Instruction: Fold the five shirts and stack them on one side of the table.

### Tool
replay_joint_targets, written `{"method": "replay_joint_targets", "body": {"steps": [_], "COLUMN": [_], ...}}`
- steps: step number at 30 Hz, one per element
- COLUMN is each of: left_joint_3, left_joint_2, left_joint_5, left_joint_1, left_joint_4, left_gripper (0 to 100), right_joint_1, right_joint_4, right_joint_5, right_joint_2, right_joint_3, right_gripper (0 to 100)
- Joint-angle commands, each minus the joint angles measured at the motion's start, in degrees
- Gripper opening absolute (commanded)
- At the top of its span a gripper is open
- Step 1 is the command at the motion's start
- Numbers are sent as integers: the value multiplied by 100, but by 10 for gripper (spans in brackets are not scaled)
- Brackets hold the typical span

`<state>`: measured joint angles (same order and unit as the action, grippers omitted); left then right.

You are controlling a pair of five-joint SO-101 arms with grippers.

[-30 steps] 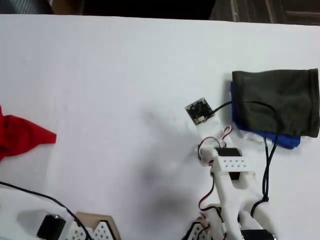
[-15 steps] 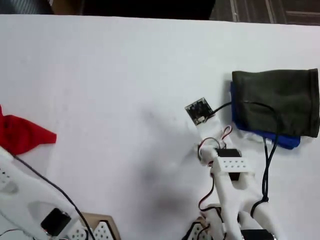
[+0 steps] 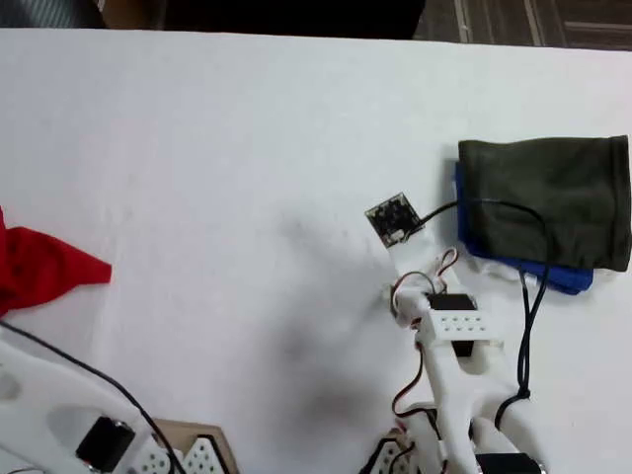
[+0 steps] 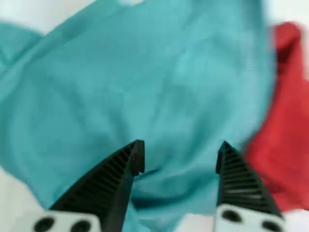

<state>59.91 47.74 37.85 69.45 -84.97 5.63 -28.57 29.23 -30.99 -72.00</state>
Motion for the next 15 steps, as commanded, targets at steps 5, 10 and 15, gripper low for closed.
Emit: {"method": "replay_joint_targets", "body": {"steps": [5, 10, 15], "left_joint_3": [4, 4, 4], "left_joint_2": [580, 949, 1160], "left_joint_5": [580, 598, 615], "left_joint_1": [492, 484, 360], "left_joint_4": [791, 1090, 949], "left_gripper": [278, 278, 205], "right_joint_1": [22, 22, 22], "right_joint_4": [84, 75, 66], "right_joint_5": [-9, -9, -9], "right_joint_2": [-215, -215, -215], "right_joint_3": [26, 26, 26], "right_gripper": [152, 152, 152]}}
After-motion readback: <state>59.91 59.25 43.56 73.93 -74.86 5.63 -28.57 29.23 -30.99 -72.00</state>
